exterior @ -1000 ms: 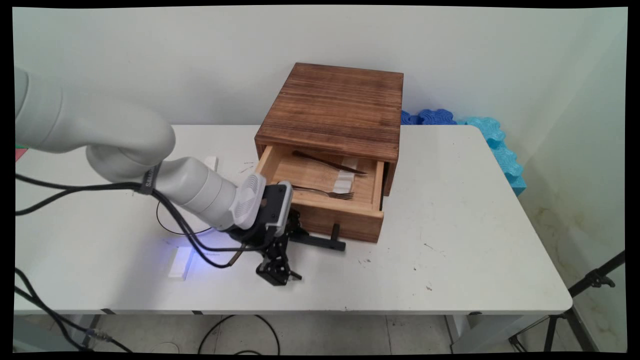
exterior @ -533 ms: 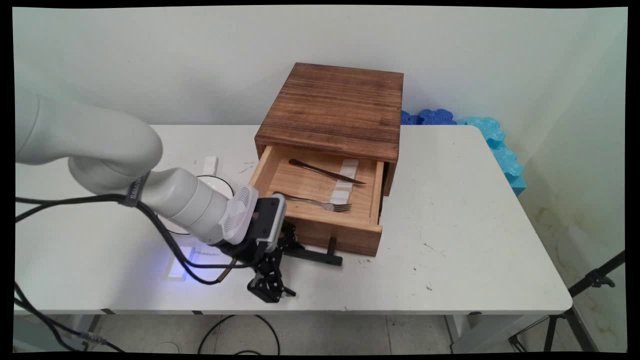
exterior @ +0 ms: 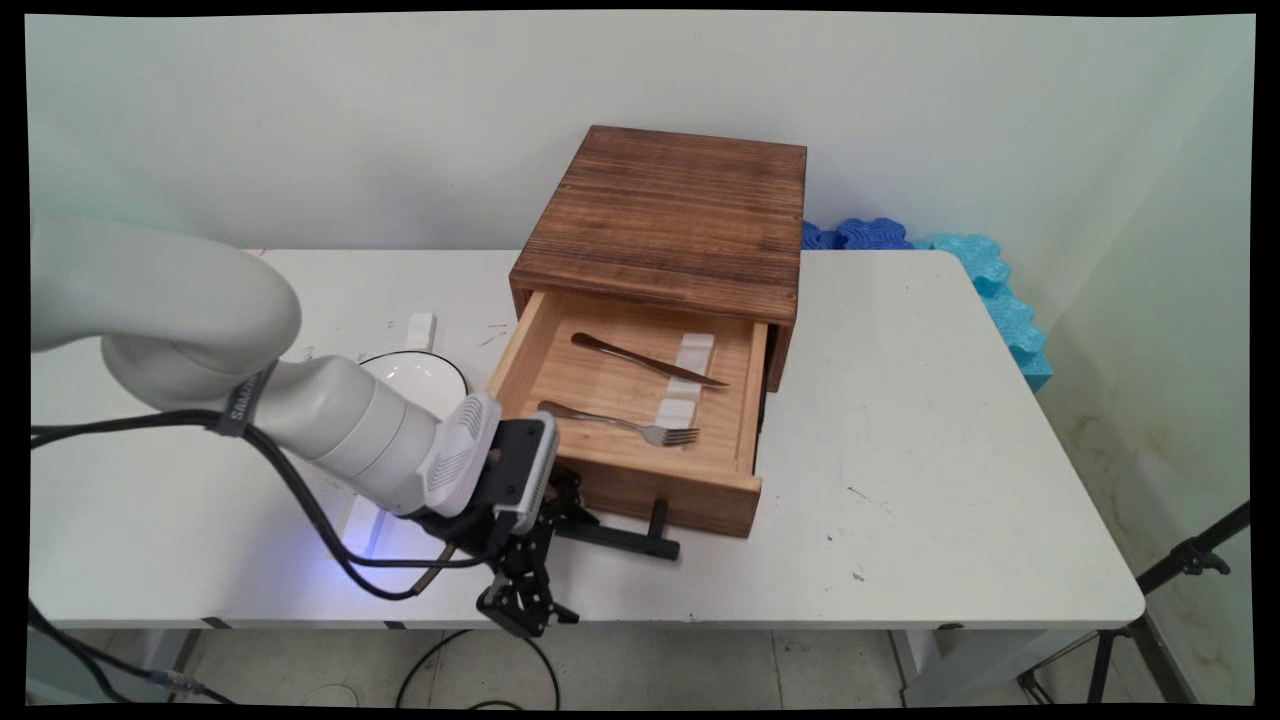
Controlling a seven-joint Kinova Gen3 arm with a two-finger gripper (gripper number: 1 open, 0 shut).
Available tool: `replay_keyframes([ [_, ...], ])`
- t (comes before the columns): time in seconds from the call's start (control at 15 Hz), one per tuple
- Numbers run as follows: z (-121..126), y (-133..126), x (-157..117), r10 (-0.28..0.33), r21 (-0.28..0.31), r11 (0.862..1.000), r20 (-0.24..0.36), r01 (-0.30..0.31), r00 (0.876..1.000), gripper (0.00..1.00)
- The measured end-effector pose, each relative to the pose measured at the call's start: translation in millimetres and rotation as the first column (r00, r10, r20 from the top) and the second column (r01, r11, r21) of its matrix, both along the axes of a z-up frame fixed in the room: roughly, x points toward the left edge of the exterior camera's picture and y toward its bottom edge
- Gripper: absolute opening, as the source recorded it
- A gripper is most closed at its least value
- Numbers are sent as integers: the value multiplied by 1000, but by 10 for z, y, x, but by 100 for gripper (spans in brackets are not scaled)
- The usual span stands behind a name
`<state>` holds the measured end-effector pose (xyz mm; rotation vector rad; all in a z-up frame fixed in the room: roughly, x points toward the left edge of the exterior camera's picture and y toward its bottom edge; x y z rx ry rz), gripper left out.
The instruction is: Open the drawer
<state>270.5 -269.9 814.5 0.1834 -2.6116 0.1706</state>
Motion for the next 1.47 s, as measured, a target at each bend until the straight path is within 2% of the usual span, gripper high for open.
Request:
replay_keyframes([
  [1.47, 88, 582, 64, -14, 69, 998, -14, 15, 1000, 100],
])
